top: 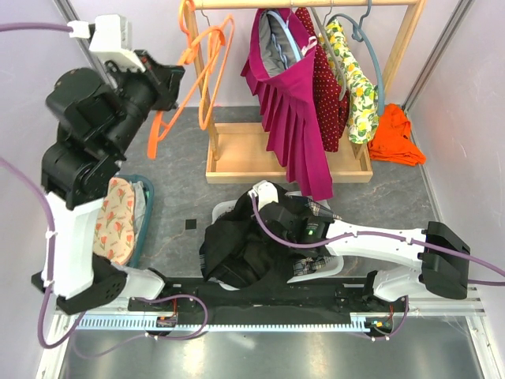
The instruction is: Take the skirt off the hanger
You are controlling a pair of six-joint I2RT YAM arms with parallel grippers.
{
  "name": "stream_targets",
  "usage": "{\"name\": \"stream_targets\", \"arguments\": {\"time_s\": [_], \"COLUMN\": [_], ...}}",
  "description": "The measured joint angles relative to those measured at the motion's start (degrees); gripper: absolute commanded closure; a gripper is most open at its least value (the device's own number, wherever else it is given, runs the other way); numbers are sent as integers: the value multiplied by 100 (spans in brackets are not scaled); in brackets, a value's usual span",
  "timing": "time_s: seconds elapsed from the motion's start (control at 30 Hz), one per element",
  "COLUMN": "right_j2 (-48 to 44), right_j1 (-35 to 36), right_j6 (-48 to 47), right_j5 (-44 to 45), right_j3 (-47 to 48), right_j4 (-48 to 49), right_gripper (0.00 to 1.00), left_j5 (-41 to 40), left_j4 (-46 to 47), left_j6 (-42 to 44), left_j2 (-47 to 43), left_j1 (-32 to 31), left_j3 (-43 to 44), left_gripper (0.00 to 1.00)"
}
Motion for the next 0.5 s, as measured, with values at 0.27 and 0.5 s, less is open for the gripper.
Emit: {"name": "stream_targets", "arguments": {"time_s": [0.27,0.5], "right_j2": [-2,-4], "right_j1": [-13,-15], "right_j6": [175,396], "right_j5": [-70,-131], "right_j3": [-186,-595], "right_j4": [234,601], "right_gripper": [100,100], "left_j5": [-17,-214], "left_j4": [243,542], "left_j6": [4,101], "left_j2": [1683,2708], "left_j1": [0,2], "left_j3": [1259,1547], "left_gripper": [98,98]}}
